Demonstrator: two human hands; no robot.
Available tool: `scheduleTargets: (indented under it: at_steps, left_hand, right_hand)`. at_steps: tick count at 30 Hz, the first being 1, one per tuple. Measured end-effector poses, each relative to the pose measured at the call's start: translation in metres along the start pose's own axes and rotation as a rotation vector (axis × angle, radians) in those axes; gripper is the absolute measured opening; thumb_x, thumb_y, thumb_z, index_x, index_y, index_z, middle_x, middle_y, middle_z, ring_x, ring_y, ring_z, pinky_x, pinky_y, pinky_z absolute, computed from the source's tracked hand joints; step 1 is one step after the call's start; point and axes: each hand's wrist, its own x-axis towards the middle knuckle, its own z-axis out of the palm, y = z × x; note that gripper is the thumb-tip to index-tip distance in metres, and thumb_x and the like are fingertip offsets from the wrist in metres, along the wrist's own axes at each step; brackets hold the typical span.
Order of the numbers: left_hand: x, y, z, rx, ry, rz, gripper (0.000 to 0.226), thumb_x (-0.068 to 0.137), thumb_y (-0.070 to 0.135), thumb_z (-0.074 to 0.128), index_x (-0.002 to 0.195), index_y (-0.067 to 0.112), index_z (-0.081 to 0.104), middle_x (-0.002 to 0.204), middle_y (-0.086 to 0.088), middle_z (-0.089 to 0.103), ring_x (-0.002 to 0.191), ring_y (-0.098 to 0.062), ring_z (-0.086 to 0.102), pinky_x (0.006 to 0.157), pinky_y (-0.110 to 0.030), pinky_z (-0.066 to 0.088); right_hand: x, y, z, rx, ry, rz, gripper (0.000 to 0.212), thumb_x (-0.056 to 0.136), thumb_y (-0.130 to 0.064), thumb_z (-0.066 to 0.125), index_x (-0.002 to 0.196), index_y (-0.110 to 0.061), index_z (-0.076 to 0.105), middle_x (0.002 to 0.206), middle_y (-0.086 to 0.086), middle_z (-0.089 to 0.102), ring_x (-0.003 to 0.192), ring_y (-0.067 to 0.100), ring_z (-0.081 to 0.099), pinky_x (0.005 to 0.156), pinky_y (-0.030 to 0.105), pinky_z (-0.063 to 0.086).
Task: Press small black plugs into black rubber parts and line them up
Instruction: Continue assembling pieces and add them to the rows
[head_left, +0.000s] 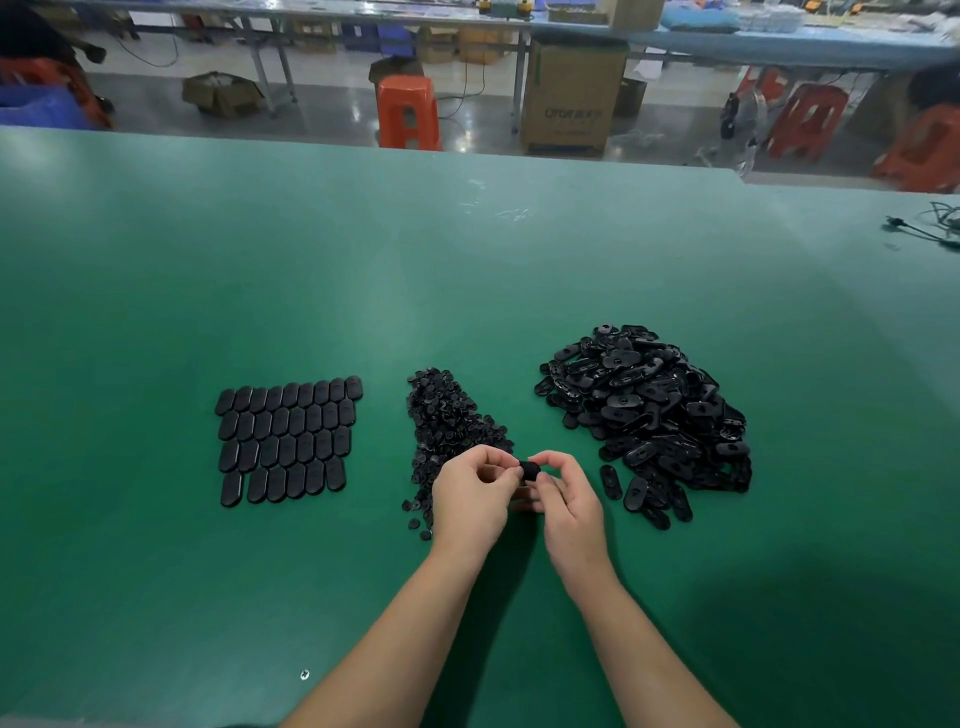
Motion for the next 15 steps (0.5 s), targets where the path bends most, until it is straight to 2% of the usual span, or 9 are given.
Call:
scheduleTargets:
  at_steps: [2, 3, 6, 7, 10, 13, 15]
  left_hand:
    - [0.0012, 0.0014, -0.0012, 0.050, 0.000, 0.023, 0.012, 0.084, 0.019, 0.077, 0.078, 0.025, 0.069, 0.067, 0.006, 0.066, 0.057, -0.001, 0.055, 0.052, -0.011, 0.039]
    - [0.0020, 0.0023, -0.0018, 0.078, 0.004, 0.035, 0.011, 0.084, 0.021, 0.078, 0.080, 0.026, 0.068, 0.071, 0.007, 0.065, 0.060, -0.001, 0.055, 0.053, -0.011, 0.038]
    - [0.0044, 0.0058, -0.0045, 0.212, -0.037, 0.089, 0.011, 0.085, 0.027, 0.076, 0.094, 0.028, 0.070, 0.091, 0.011, 0.065, 0.081, -0.003, 0.059, 0.063, -0.008, 0.037]
    - [0.0054, 0.0062, -0.0053, 0.213, -0.068, 0.097, 0.009, 0.086, 0.025, 0.076, 0.093, 0.027, 0.072, 0.090, 0.011, 0.067, 0.080, -0.003, 0.060, 0.065, -0.010, 0.040]
    - [0.0058, 0.0066, -0.0079, 0.159, -0.123, 0.099, 0.007, 0.084, 0.022, 0.077, 0.081, 0.026, 0.072, 0.075, 0.011, 0.070, 0.062, 0.002, 0.057, 0.063, -0.017, 0.044]
    - [0.0046, 0.0058, -0.0077, 0.178, -0.112, 0.106, 0.008, 0.082, 0.026, 0.077, 0.077, 0.030, 0.072, 0.069, 0.012, 0.071, 0.061, 0.001, 0.061, 0.059, -0.014, 0.045]
    - [0.0038, 0.0052, -0.0071, 0.176, -0.113, 0.116, 0.007, 0.083, 0.029, 0.076, 0.078, 0.031, 0.073, 0.069, 0.012, 0.071, 0.062, -0.001, 0.062, 0.058, -0.014, 0.046]
  right_hand:
    - [0.0004, -0.0013, -0.0004, 0.040, 0.000, 0.002, 0.042, 0.104, -0.003, 0.046, 0.094, -0.040, 0.065, 0.084, 0.001, 0.073, 0.078, 0.015, 0.069, 0.072, 0.027, 0.055]
    - [0.0006, -0.0016, -0.0009, 0.059, 0.003, 0.006, 0.042, 0.104, -0.002, 0.046, 0.093, -0.038, 0.065, 0.082, 0.001, 0.072, 0.078, 0.016, 0.067, 0.072, 0.026, 0.055]
    - [0.0018, 0.0003, -0.0023, 0.084, 0.019, 0.017, 0.034, 0.104, -0.003, 0.047, 0.096, -0.031, 0.064, 0.079, 0.003, 0.068, 0.077, 0.018, 0.065, 0.076, 0.036, 0.056]
    - [0.0024, 0.0017, -0.0024, 0.074, 0.019, 0.019, 0.030, 0.104, -0.004, 0.047, 0.098, -0.029, 0.063, 0.079, 0.003, 0.069, 0.077, 0.017, 0.066, 0.077, 0.039, 0.056]
    - [0.0036, 0.0046, -0.0009, 0.011, 0.027, 0.016, 0.026, 0.105, -0.009, 0.046, 0.100, -0.028, 0.062, 0.082, -0.001, 0.073, 0.076, 0.012, 0.068, 0.077, 0.040, 0.056]
    - [0.0041, 0.0045, 0.0001, -0.056, 0.027, -0.014, 0.020, 0.102, -0.022, 0.049, 0.097, -0.033, 0.065, 0.089, -0.006, 0.074, 0.081, 0.011, 0.068, 0.077, 0.035, 0.055]
    - [0.0038, 0.0037, -0.0005, -0.051, 0.016, -0.022, 0.017, 0.100, -0.027, 0.051, 0.098, -0.032, 0.067, 0.093, -0.005, 0.074, 0.087, 0.015, 0.069, 0.079, 0.037, 0.056]
